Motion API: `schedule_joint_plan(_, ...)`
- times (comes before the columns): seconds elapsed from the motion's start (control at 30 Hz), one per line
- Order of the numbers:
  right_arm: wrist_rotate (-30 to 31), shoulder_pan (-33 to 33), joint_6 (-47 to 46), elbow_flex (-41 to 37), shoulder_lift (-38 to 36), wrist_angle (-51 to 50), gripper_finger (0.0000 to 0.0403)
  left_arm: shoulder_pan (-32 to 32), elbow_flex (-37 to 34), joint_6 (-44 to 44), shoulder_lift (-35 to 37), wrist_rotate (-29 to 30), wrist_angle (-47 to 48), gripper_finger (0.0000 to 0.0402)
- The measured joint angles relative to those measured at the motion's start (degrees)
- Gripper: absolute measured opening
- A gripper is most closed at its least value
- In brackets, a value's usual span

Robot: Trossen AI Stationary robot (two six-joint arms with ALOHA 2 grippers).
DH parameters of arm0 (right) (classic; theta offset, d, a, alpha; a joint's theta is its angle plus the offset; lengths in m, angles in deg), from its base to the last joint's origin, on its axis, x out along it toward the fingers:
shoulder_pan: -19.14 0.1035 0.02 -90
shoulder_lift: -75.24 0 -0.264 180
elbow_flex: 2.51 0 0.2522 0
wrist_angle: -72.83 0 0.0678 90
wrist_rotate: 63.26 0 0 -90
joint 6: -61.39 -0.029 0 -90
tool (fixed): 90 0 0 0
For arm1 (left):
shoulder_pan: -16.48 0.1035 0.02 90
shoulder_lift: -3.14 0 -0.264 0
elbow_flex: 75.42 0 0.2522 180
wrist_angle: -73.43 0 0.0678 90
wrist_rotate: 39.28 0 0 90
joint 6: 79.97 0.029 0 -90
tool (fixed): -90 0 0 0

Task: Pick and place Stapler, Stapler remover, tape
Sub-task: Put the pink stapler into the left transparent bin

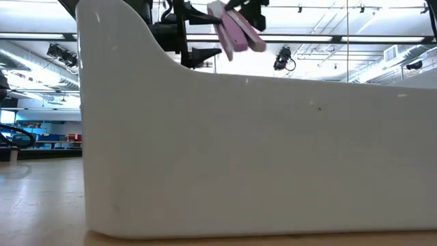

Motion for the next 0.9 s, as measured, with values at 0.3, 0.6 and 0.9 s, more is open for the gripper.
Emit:
schedule_joint_plan(0.3,-0.1,2.3,-2.3,0.0,0.0,5.3,0.0132,-2.1,0.0,-0.3,0.0,0.5,-3.9,0.0288)
schedule_joint_plan(0.6,-0.1,2.6,-4.2,0.0,0.0,4.9,0.0124,-3.6,0.0,1.0,0.1,0.0,-4.0,0.0152)
schedule_joint_plan(0.9,-2.0,2.6,-4.0,0.0,0.0,4.2,0.0124,-6.2,0.0,-1.2,0.1,0.5,-3.8,0.0152)
